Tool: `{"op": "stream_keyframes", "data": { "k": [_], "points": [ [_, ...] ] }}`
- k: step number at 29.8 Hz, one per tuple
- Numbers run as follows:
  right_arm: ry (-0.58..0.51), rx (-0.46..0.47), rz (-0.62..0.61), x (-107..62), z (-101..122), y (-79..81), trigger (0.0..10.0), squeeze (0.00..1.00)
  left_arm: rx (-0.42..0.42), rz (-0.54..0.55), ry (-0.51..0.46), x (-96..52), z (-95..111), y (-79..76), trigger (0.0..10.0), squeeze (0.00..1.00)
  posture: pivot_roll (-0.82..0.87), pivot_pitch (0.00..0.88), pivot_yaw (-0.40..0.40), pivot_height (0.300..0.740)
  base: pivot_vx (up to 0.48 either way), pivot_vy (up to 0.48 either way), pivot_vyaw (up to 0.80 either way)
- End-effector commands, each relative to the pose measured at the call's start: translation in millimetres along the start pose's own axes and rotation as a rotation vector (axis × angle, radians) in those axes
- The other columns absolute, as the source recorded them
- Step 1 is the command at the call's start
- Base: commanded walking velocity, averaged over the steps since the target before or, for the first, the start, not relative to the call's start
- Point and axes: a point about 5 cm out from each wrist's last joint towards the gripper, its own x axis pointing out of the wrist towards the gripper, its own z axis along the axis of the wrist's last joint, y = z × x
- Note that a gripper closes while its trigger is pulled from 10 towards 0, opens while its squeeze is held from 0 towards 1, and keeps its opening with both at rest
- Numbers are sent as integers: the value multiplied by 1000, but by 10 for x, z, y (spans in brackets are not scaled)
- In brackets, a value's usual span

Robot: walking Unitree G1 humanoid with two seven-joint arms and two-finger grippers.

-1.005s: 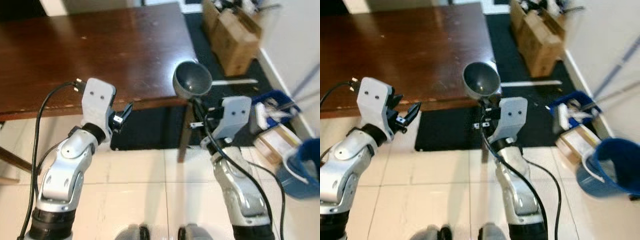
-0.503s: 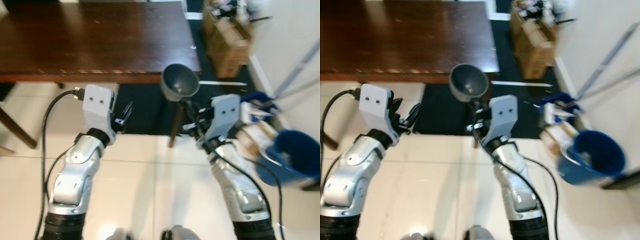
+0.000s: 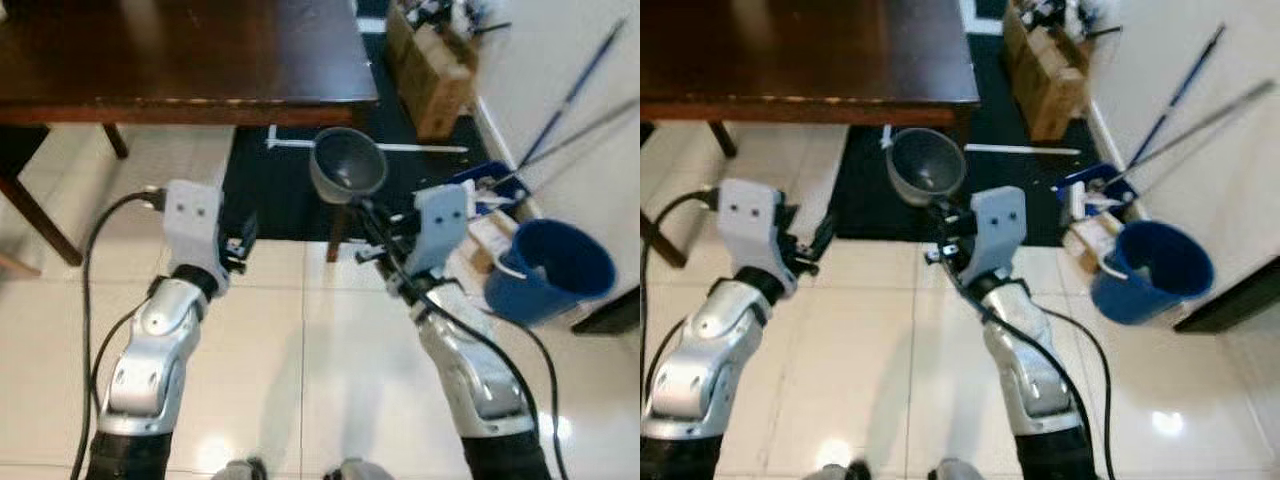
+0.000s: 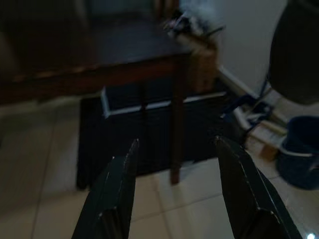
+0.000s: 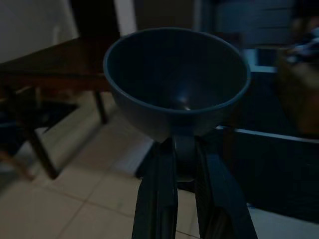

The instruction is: Setting the table

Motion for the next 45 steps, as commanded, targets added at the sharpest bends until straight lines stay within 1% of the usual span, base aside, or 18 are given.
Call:
{"op": "stream_keyframes", "data": {
  "k": [1,5,6,8,10,12,14,21,31,33,36,37,45],
  "points": [
    [5,23,13,2,-28,53,10000,0,1,12,26,-26,-66,46,10000,24,-135,56,28,740,0,0,0],
    [3,40,10,-6,-32,58,10000,0,14,5,21,-5,-56,49,10000,43,-136,56,35,740,0,0,0],
    [-1,56,12,-9,-27,67,10000,0,26,7,22,4,-64,46,10000,67,-135,55,36,740,0,0,0],
    [-7,83,18,-9,-16,87,10000,0,34,12,26,18,-76,39,10000,82,-139,55,36,740,0,0,0],
    [-7,85,21,-6,-14,92,10000,0,33,15,29,23,-81,34,10000,82,-139,55,36,740,0,0,0],
    [-2,65,25,-2,-22,92,10000,0,32,14,32,22,-90,28,10000,71,-139,55,36,740,0,0,0],
    [18,53,16,2,-49,79,10000,0,33,13,33,21,-94,29,10000,71,-139,55,36,740,0,0,756],
    [21,30,2,5,-52,44,10000,0,36,26,36,19,-100,46,10000,71,-137,60,31,740,0,0,779],
    [27,26,6,-1,-57,35,10000,0,35,45,39,23,-118,47,10000,67,-139,62,24,740,0,0,781],
    [28,23,6,-1,-59,31,10000,0,43,65,43,22,-131,63,10000,86,-140,62,24,740,0,0,781],
    [28,20,6,2,-60,33,10000,0,51,87,41,23,-139,80,10000,114,-140,62,24,740,315,0,781],
    [28,17,8,2,-60,36,10000,0,56,93,42,24,-140,85,10000,141,-140,64,21,740,480,0,775],
    [28,24,19,-4,-68,66,10000,0,58,111,43,25,-146,105,10000,141,-141,69,20,740,480,0,0]
  ]
}}
